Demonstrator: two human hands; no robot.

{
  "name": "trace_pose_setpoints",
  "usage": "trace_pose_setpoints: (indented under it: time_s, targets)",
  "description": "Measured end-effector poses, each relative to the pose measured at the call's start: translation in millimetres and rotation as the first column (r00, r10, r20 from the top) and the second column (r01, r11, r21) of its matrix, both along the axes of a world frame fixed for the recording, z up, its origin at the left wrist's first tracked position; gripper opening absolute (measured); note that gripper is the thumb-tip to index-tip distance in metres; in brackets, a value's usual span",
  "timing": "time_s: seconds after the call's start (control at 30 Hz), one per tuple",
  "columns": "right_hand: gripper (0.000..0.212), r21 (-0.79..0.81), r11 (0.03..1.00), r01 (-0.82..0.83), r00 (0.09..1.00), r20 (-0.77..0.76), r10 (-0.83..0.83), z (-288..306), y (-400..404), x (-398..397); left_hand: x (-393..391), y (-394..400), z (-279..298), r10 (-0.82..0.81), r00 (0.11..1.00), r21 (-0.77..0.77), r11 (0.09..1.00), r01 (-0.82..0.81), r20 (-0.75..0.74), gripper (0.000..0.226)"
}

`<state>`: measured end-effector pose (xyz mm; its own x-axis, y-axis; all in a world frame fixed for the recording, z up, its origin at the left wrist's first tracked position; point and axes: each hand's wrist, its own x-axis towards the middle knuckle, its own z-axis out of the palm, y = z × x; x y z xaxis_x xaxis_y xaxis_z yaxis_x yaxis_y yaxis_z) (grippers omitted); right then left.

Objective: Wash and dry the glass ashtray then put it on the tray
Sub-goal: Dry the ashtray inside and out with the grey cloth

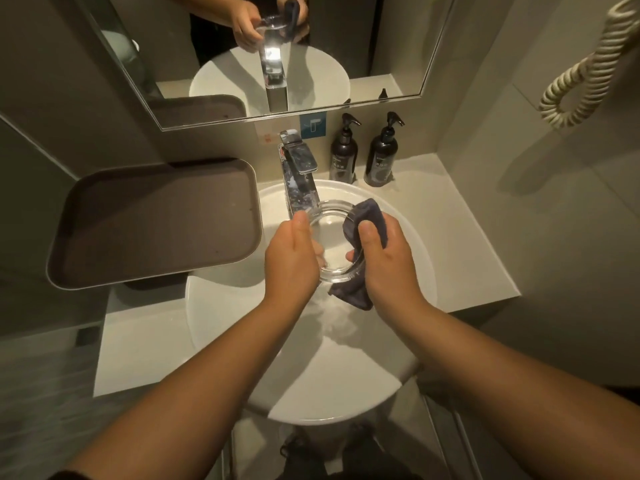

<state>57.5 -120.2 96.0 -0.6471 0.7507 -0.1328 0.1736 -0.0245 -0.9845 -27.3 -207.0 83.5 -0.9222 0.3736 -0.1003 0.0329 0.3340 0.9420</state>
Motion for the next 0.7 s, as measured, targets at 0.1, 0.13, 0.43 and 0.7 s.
trace_pose_setpoints:
  time_s: [0.1, 0.13, 0.43, 0.7]
  targets:
    - [0.014, 0.143, 0.976, -0.164, 0.984, 0.091, 0.152, 2.7, 28.8, 1.1, -15.4, -13.2, 6.8, -0.196, 0.979, -0.03, 0.98, 0.198, 0.059, 0.044]
    - [0.016, 0.202, 0.948, -0.245, 0.967, 0.127, 0.222, 8.5, 39.9, 0.2, -21.5, -14.6, 11.9, -0.277, 0.959, -0.049, 0.959, 0.28, 0.067, 0.042]
    - [0.019, 0.388, 0.704, -0.595, 0.804, 0.289, 0.521, 60.2, 71.0, -23.5, -23.6, -2.0, 32.1, -0.283, 0.953, -0.138, 0.954, 0.267, -0.111, 0.043]
    - [0.018, 0.192, 0.97, -0.148, 0.989, 0.02, 0.147, 28.5, 25.9, -16.6, -12.7, 5.4, 19.4, 0.006, 0.999, -0.024, 1.0, -0.007, -0.046, 0.048]
